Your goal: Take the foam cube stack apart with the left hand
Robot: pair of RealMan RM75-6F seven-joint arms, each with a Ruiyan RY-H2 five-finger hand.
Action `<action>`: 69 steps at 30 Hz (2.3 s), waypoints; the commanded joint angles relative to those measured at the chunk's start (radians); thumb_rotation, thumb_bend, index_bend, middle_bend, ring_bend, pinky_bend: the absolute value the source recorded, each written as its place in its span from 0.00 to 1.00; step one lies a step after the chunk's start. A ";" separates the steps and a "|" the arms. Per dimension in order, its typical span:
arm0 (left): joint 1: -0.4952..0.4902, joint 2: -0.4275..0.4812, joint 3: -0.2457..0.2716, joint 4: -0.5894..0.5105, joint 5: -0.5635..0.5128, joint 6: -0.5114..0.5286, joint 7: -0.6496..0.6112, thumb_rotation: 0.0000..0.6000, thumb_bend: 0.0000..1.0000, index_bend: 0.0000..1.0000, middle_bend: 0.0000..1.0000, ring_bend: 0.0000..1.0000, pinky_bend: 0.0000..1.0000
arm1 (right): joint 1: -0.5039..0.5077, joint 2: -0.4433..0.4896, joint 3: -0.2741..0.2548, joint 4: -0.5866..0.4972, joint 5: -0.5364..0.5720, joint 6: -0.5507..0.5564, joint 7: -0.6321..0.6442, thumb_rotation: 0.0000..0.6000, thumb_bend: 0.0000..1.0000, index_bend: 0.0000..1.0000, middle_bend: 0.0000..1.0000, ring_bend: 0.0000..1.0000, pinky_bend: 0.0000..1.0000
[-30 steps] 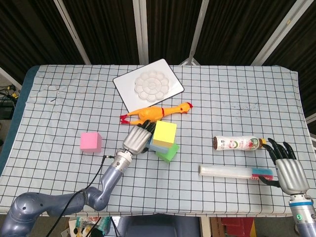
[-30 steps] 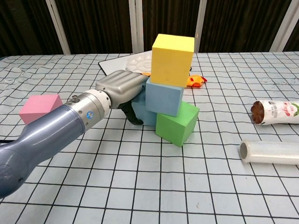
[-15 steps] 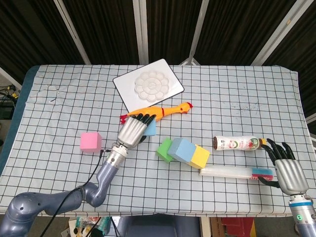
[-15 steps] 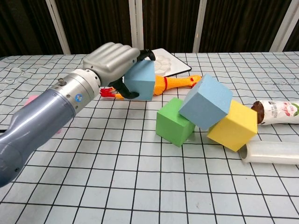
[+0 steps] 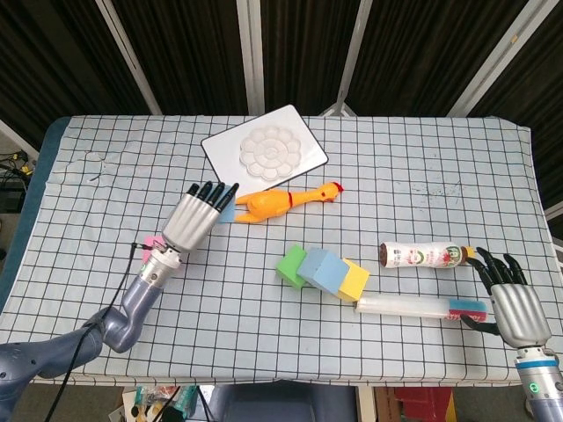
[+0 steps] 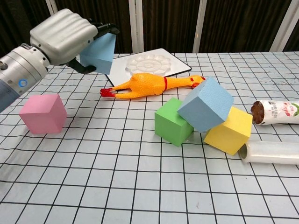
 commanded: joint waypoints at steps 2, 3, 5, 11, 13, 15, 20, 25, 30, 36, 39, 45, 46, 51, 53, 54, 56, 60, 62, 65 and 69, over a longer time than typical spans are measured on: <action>0.013 -0.011 0.018 0.145 0.030 0.014 -0.049 1.00 0.43 0.17 0.38 0.41 0.54 | 0.001 -0.002 0.000 -0.001 0.001 -0.002 -0.008 1.00 0.03 0.18 0.07 0.15 0.04; 0.011 -0.019 0.018 0.173 0.031 0.012 -0.055 1.00 0.43 0.17 0.38 0.41 0.54 | 0.001 -0.003 0.000 -0.001 0.002 -0.003 -0.010 1.00 0.03 0.18 0.07 0.15 0.04; 0.010 -0.034 0.017 0.218 0.030 0.004 -0.071 1.00 0.41 0.17 0.38 0.40 0.54 | 0.002 -0.004 0.000 -0.001 0.002 -0.004 -0.011 1.00 0.03 0.18 0.07 0.15 0.04; 0.017 -0.071 0.009 0.306 -0.009 -0.070 -0.098 1.00 0.37 0.17 0.35 0.34 0.49 | 0.004 -0.006 0.000 0.000 0.004 -0.007 -0.013 1.00 0.03 0.18 0.07 0.15 0.04; 0.019 -0.077 0.006 0.318 -0.017 -0.085 -0.105 1.00 0.36 0.16 0.34 0.31 0.47 | 0.004 -0.006 -0.001 0.000 0.003 -0.007 -0.013 1.00 0.03 0.18 0.07 0.15 0.04; 0.021 -0.087 0.000 0.330 -0.028 -0.097 -0.109 1.00 0.32 0.14 0.31 0.26 0.43 | 0.004 -0.005 0.000 0.000 0.004 -0.008 -0.012 1.00 0.03 0.18 0.07 0.15 0.04; 0.026 -0.080 -0.014 0.296 -0.065 -0.156 -0.079 1.00 0.14 0.05 0.15 0.06 0.24 | 0.005 -0.005 0.000 0.000 0.005 -0.010 -0.009 1.00 0.03 0.18 0.07 0.15 0.04; 0.036 -0.026 -0.035 0.162 -0.110 -0.204 -0.014 1.00 0.07 0.01 0.06 0.00 0.18 | 0.005 -0.005 -0.001 0.000 0.005 -0.010 -0.008 1.00 0.03 0.18 0.07 0.15 0.04; 0.044 0.071 -0.056 -0.039 -0.097 -0.147 0.049 1.00 0.03 0.00 0.05 0.00 0.18 | 0.005 -0.007 -0.001 0.000 0.003 -0.009 -0.011 1.00 0.03 0.18 0.07 0.15 0.04; 0.057 0.156 -0.121 -0.335 -0.137 -0.118 -0.002 1.00 0.01 0.01 0.04 0.00 0.18 | 0.008 -0.010 -0.003 -0.002 0.002 -0.014 -0.020 1.00 0.03 0.18 0.07 0.15 0.04; 0.052 0.174 -0.149 -0.450 -0.144 -0.111 -0.039 1.00 0.01 0.00 0.04 0.00 0.17 | 0.006 -0.009 -0.001 -0.003 0.002 -0.007 -0.018 1.00 0.03 0.18 0.07 0.15 0.04; 0.015 0.210 -0.160 -0.640 -0.245 -0.217 0.094 1.00 0.00 0.00 0.02 0.00 0.12 | 0.003 -0.007 0.001 -0.002 0.004 0.000 -0.015 1.00 0.03 0.18 0.07 0.15 0.04; 0.006 0.213 -0.164 -0.672 -0.278 -0.240 0.120 1.00 0.00 0.00 0.02 0.00 0.11 | 0.003 -0.008 0.001 -0.002 0.004 -0.001 -0.015 1.00 0.03 0.18 0.07 0.15 0.04; -0.051 0.212 -0.203 -0.779 -0.442 -0.328 0.183 1.00 0.00 0.00 0.01 0.00 0.10 | 0.002 -0.006 0.002 -0.002 0.006 0.000 -0.013 1.00 0.03 0.18 0.07 0.15 0.04; -0.076 0.205 -0.214 -0.783 -0.492 -0.348 0.204 1.00 0.00 0.00 0.01 0.00 0.10 | 0.002 -0.007 0.003 0.000 0.009 0.002 -0.015 1.00 0.03 0.18 0.07 0.15 0.04; -0.086 0.201 -0.218 -0.784 -0.517 -0.355 0.208 1.00 0.00 0.00 0.01 0.00 0.10 | 0.002 -0.008 0.004 0.000 0.010 0.002 -0.016 1.00 0.03 0.18 0.07 0.15 0.04; -0.105 0.192 -0.227 -0.784 -0.576 -0.377 0.203 1.00 0.00 0.00 0.01 0.00 0.09 | 0.002 -0.008 0.005 0.000 0.012 0.002 -0.017 1.00 0.03 0.18 0.07 0.15 0.04; -0.138 0.183 -0.245 -0.782 -0.674 -0.436 0.146 1.00 0.00 0.00 0.01 0.00 0.08 | 0.002 -0.011 0.005 -0.001 0.014 0.000 -0.025 1.00 0.03 0.18 0.07 0.15 0.04; -0.152 0.182 -0.250 -0.780 -0.696 -0.466 0.111 1.00 0.00 0.00 0.01 0.00 0.08 | 0.003 -0.012 0.006 0.000 0.016 0.000 -0.028 1.00 0.03 0.18 0.07 0.15 0.04; -0.171 0.183 -0.247 -0.772 -0.713 -0.511 0.067 1.00 0.00 0.00 0.01 0.00 0.08 | 0.005 -0.016 0.006 0.000 0.019 -0.005 -0.036 1.00 0.03 0.18 0.07 0.15 0.04; -0.190 0.173 -0.245 -0.761 -0.706 -0.568 -0.001 1.00 0.00 0.00 0.01 0.00 0.07 | 0.008 -0.020 0.005 0.000 0.022 -0.011 -0.048 1.00 0.03 0.18 0.07 0.15 0.04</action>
